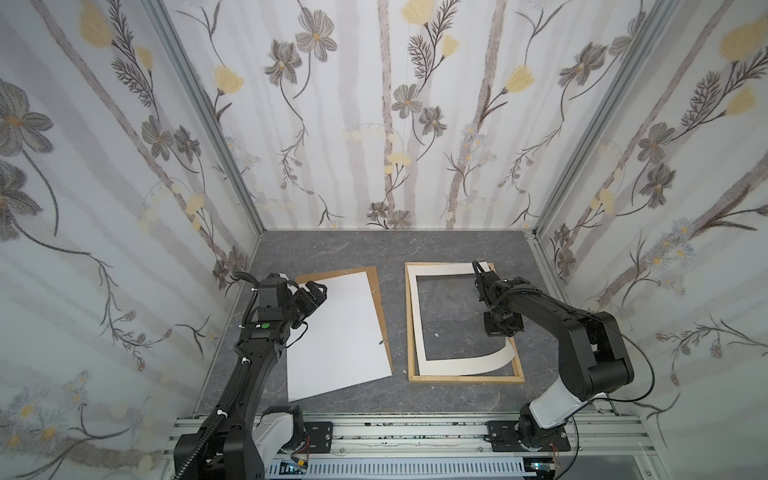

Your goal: Put the photo into the frame

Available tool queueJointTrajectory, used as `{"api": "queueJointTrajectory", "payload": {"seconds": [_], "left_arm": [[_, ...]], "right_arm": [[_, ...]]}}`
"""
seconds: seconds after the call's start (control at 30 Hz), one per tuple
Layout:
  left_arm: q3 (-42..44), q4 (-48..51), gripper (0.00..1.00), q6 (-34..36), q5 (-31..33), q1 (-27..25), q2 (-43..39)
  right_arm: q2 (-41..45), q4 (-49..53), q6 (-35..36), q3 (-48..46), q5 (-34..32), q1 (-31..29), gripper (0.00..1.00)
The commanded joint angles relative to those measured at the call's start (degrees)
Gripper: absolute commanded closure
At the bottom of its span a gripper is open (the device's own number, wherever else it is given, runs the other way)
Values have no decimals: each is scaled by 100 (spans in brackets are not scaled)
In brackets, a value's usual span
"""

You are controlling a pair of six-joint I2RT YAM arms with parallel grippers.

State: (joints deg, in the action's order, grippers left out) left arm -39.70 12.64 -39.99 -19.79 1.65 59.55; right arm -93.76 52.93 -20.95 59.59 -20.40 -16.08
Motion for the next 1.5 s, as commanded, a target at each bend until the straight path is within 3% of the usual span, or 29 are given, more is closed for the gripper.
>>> {"api": "queueJointTrajectory", "payload": {"seconds": [0.0, 0.23, 0.53, 1.2, 1.47], "left_arm": [[-11, -133, 4, 26, -14, 2, -29], [75, -251, 4, -61, -26, -2, -23], [34, -218, 3, -18, -20, 0, 29], [43, -359, 4, -35, -95, -8, 147], [50, -285, 3, -10, -82, -7, 58]], "right_arm": [[132, 135, -63, -24, 46, -23, 97], [558, 157, -248, -87, 143, -238, 90], [916, -57, -565, -284, -34, -203, 92], [948, -107, -520, -466, 203, -291, 93], [679, -35, -349, -132, 81, -285, 77]]}}
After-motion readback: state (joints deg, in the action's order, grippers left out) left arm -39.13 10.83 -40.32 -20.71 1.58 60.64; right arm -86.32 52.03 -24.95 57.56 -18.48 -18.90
